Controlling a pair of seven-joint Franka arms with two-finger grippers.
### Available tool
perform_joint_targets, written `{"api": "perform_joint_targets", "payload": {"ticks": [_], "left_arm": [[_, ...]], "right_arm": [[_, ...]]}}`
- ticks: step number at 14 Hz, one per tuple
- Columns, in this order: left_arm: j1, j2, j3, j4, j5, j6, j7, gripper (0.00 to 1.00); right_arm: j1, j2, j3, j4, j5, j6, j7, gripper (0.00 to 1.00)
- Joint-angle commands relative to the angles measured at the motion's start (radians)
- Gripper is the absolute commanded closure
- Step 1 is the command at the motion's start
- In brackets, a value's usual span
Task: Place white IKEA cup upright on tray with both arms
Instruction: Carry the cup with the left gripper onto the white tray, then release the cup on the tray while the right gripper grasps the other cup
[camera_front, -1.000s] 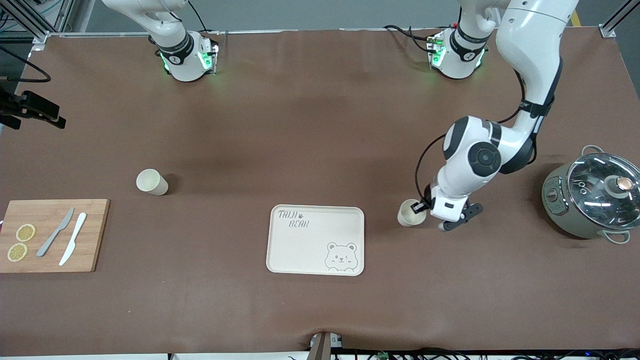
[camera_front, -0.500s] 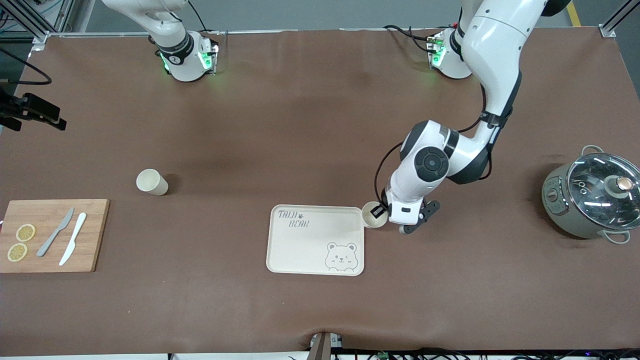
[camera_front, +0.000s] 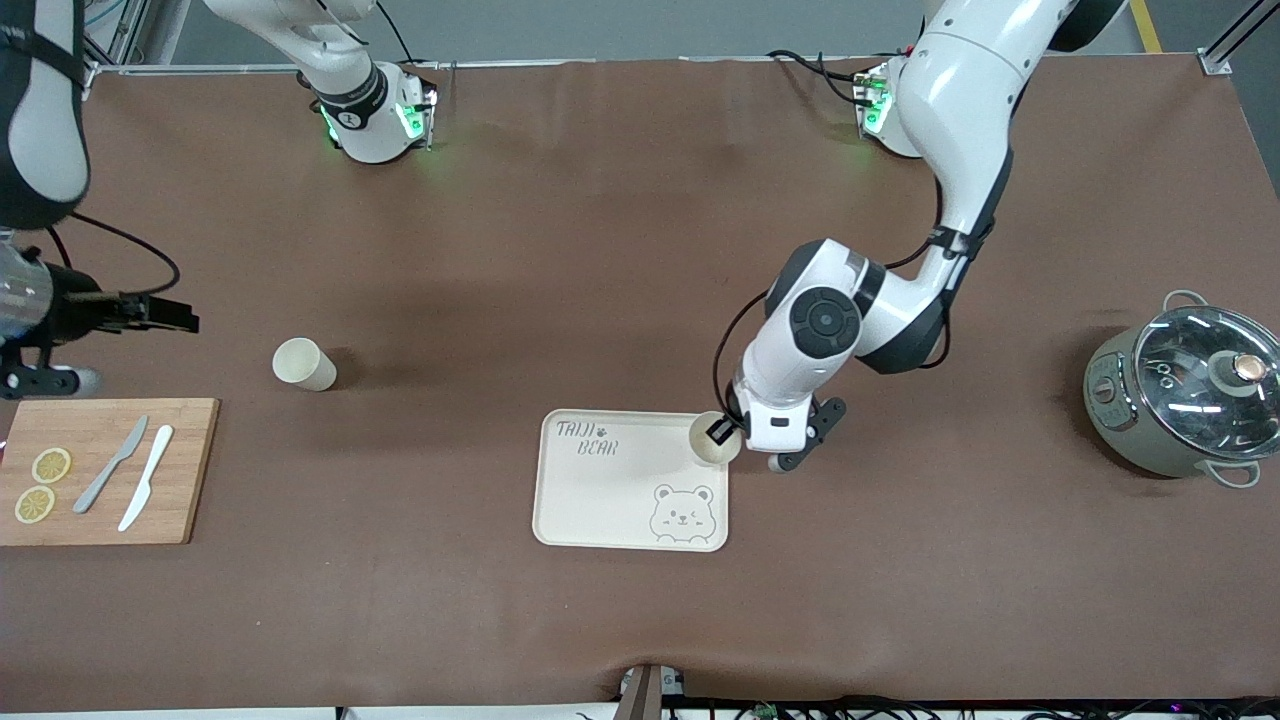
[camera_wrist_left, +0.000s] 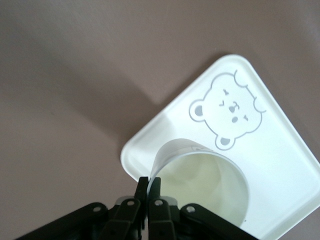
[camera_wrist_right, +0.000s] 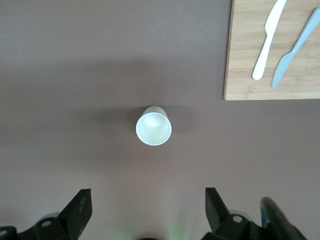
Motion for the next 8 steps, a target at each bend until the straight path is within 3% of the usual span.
{"api": "perform_joint_targets", "payload": {"ticks": [1, 8], "left_arm": [[-0.04, 0.086, 0.024, 0.097, -0.009, -0.016, -0.039, 1.0], [-0.039, 0.137, 0.035, 0.097, -0.009, 0.058, -0.034, 0.98]], "right_arm": [[-0.026, 0.033, 0.007, -0.017, -0.014, 0.029, 0.003, 0.0], [-0.058, 0.024, 0.008, -0.275, -0.009, 0.288, 0.003, 0.0]]}}
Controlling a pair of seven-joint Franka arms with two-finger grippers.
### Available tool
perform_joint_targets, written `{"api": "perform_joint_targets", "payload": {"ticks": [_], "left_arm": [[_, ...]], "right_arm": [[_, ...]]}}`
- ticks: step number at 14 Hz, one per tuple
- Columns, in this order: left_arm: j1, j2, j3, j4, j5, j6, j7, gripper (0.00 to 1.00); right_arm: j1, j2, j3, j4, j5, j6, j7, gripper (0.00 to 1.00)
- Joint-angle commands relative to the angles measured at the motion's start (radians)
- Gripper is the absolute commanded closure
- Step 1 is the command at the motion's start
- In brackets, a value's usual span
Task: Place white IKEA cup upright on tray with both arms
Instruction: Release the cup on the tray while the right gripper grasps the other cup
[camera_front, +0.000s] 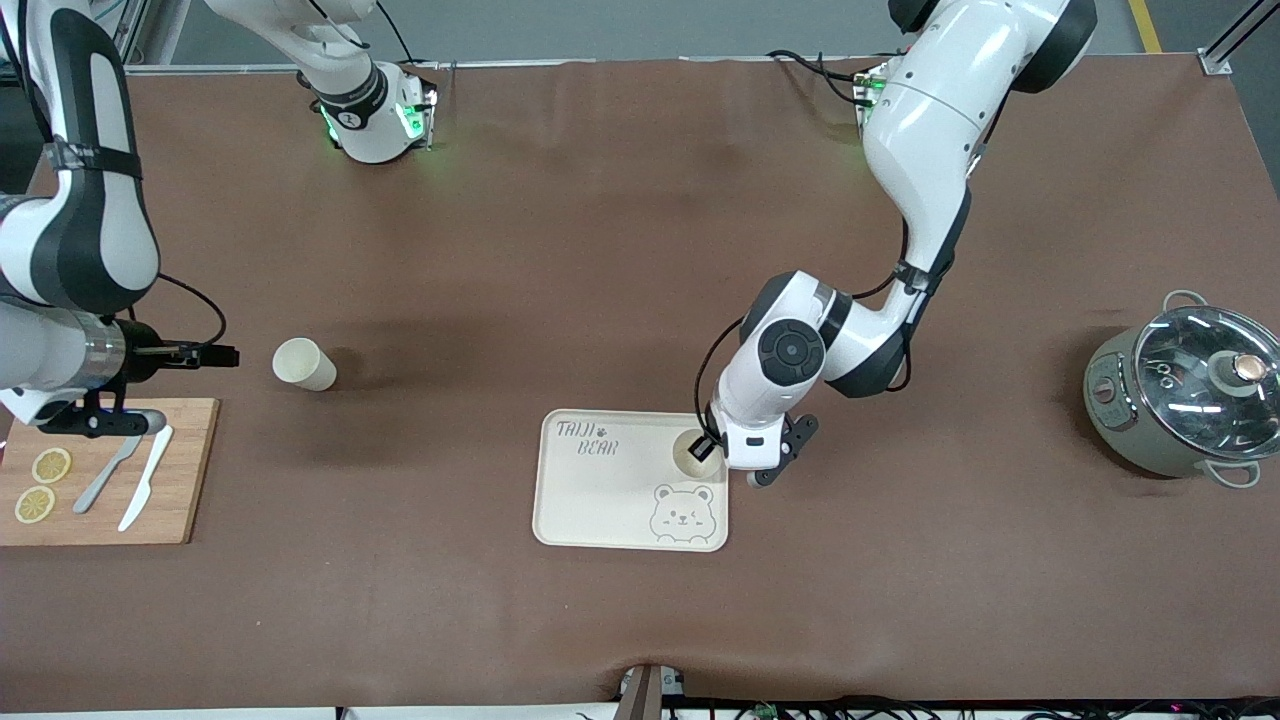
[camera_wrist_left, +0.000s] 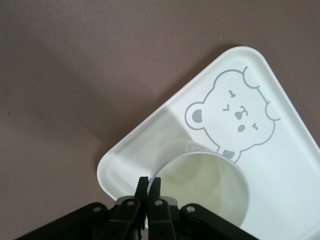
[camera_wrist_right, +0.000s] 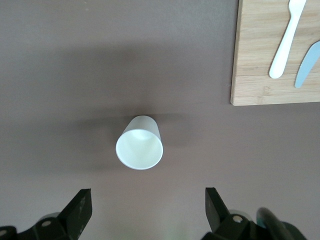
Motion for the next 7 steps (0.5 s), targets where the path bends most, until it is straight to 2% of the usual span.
{"api": "perform_joint_targets", "payload": {"ticks": [1, 2, 3, 5, 6, 7], "left_arm": [[-0.012, 0.026, 0.01, 0.029, -0.009, 0.007, -0.012, 0.67], [-0.013, 0.023, 0.013, 0.026, 0.003, 0.007, -0.006, 0.05], [-0.018, 0.018, 0.015, 0.026, 0.031, 0.005, -0.002, 0.0], [-0.006, -0.003, 0.015, 0.029, 0.042, -0.005, -0.002, 0.0], [0.002, -0.025, 0.015, 0.029, 0.042, -0.018, -0.002, 0.0], [0.011, -0.051, 0.015, 0.029, 0.042, -0.043, -0.002, 0.0]], "right_arm": [[-0.034, -0.03, 0.013, -0.131, -0.004, 0.128, 0.003, 0.0], [-0.04, -0.03, 0.013, -0.184, -0.001, 0.189, 0.003, 0.0], [-0.04, -0.033, 0.013, -0.236, -0.001, 0.253, 0.003, 0.0], [-0.04, -0.038, 0.013, -0.315, 0.0, 0.338, 0.003, 0.0], [-0.04, -0.038, 0.013, -0.34, 0.002, 0.37, 0.004, 0.15], [-0.038, -0.035, 0.013, -0.361, 0.002, 0.402, 0.004, 0.23]]}}
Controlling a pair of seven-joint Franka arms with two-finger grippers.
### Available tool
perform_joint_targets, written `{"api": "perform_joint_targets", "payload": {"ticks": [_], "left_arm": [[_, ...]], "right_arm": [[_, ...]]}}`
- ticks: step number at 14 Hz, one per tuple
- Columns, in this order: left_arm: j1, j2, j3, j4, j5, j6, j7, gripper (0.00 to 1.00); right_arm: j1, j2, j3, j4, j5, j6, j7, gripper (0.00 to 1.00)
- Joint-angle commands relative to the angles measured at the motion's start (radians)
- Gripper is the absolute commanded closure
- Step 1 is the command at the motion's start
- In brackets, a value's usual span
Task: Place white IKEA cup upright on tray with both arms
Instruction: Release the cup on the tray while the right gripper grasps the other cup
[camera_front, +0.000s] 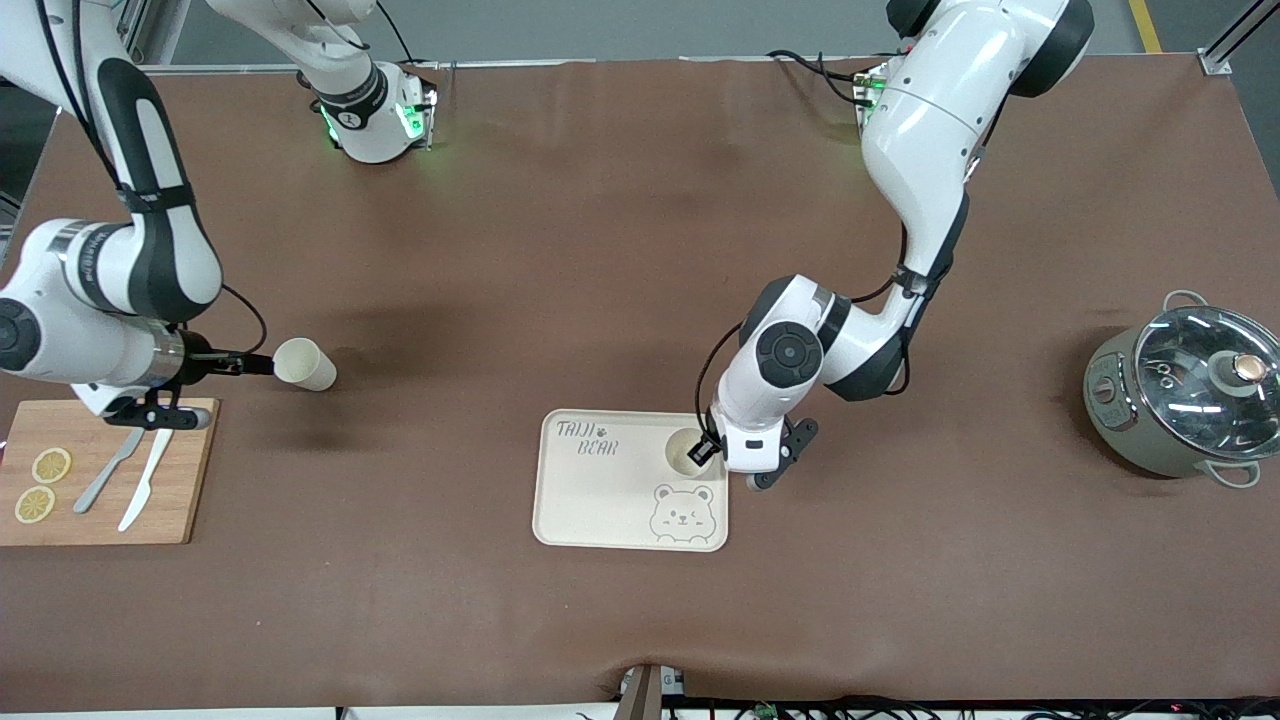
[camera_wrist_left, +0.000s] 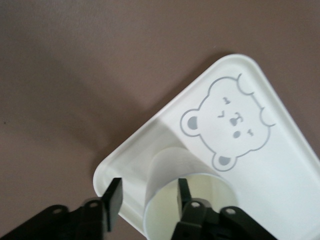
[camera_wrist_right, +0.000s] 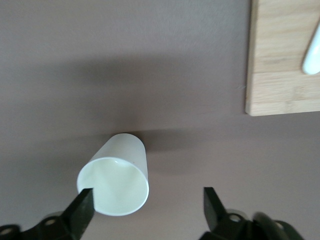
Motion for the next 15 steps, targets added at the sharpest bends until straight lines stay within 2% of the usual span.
{"api": "perform_joint_targets", "payload": {"ticks": [1, 3, 5, 6, 8, 11, 13, 15], "left_arm": [[0.021, -0.079, 0.014, 0.005, 0.026, -0.067, -0.002, 0.0], [0.061, -0.133, 0.011, 0.004, 0.046, -0.093, -0.002, 0.0], [0.075, -0.179, 0.012, -0.005, 0.047, -0.139, 0.003, 0.0], [0.085, -0.192, 0.014, -0.004, 0.049, -0.168, 0.005, 0.0], [0.122, -0.235, 0.014, -0.004, 0.087, -0.202, 0.011, 0.0], [0.176, -0.301, 0.011, -0.005, 0.13, -0.298, 0.093, 0.0], [0.216, -0.353, 0.009, -0.005, 0.13, -0.387, 0.188, 0.0], [0.252, -0.415, 0.008, -0.005, 0.125, -0.484, 0.288, 0.0]], "right_arm": [[-0.013, -0.035, 0.013, -0.097, 0.002, 0.095, 0.004, 0.32], [-0.013, -0.035, 0.014, -0.163, 0.003, 0.189, 0.004, 0.46], [-0.005, -0.033, 0.016, -0.194, 0.025, 0.226, 0.006, 0.59], [-0.002, -0.033, 0.016, -0.197, 0.04, 0.228, 0.006, 0.69], [0.0, -0.033, 0.016, -0.196, 0.046, 0.223, 0.006, 1.0], [0.013, -0.036, 0.02, -0.168, 0.046, 0.173, 0.012, 1.0], [0.056, -0.033, 0.02, -0.064, 0.084, 0.04, 0.053, 1.0], [0.119, -0.018, 0.019, 0.089, 0.133, -0.106, 0.169, 1.0]]}}
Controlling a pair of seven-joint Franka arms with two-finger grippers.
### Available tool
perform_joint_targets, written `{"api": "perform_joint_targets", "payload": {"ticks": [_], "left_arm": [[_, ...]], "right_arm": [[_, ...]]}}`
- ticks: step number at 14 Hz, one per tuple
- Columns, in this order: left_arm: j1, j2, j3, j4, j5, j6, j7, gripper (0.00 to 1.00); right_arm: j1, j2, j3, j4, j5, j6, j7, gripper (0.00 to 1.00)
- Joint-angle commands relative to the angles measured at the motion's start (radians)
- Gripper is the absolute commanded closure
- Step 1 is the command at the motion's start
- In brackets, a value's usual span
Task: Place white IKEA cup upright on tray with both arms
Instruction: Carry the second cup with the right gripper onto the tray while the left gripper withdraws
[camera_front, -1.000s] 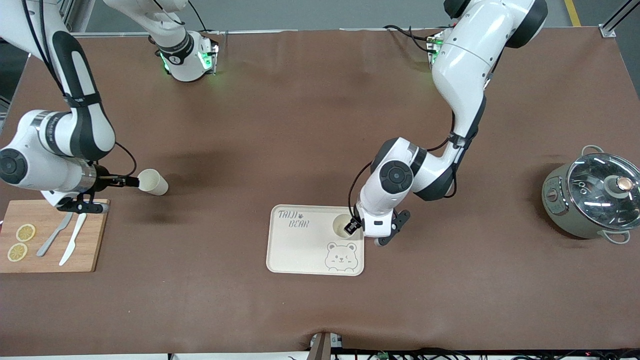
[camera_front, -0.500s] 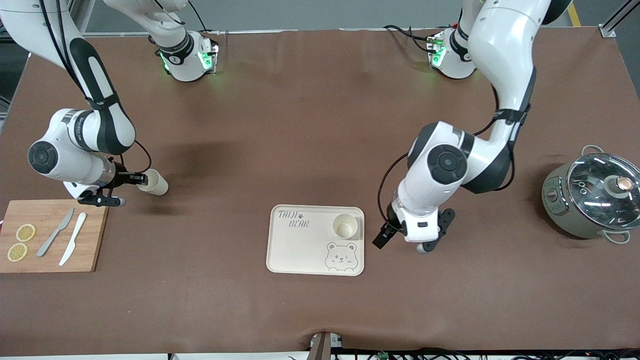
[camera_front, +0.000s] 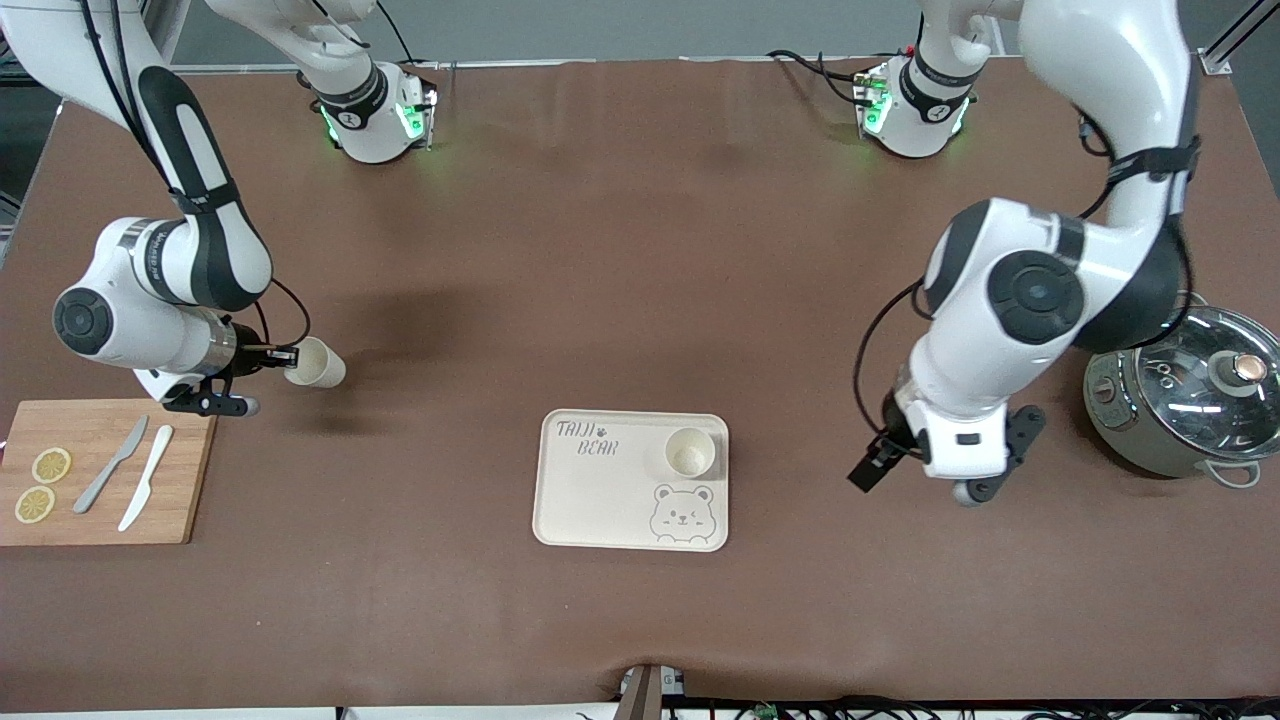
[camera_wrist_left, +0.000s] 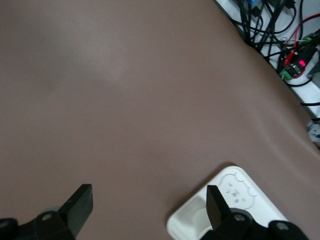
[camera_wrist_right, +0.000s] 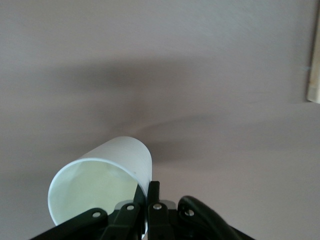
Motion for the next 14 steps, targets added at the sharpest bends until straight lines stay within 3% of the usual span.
{"api": "perform_joint_targets", "payload": {"ticks": [1, 6, 12, 14], "left_arm": [[0.048, -0.098, -0.005, -0.03, 0.02, -0.11, 0.128, 0.0], [0.14, -0.2, -0.005, -0.03, 0.011, -0.213, 0.327, 0.0], [0.242, -0.26, -0.008, -0.04, 0.011, -0.289, 0.523, 0.0], [0.282, -0.286, -0.008, -0.041, 0.011, -0.293, 0.619, 0.0]], "right_arm": [[0.095, 0.029, -0.002, 0.203, 0.055, -0.162, 0.163, 1.0], [0.224, 0.172, -0.002, 0.432, 0.231, -0.168, 0.429, 1.0], [0.413, 0.381, -0.002, 0.702, 0.243, -0.153, 0.828, 1.0], [0.448, 0.418, -0.002, 0.731, 0.242, -0.122, 0.876, 1.0]]}}
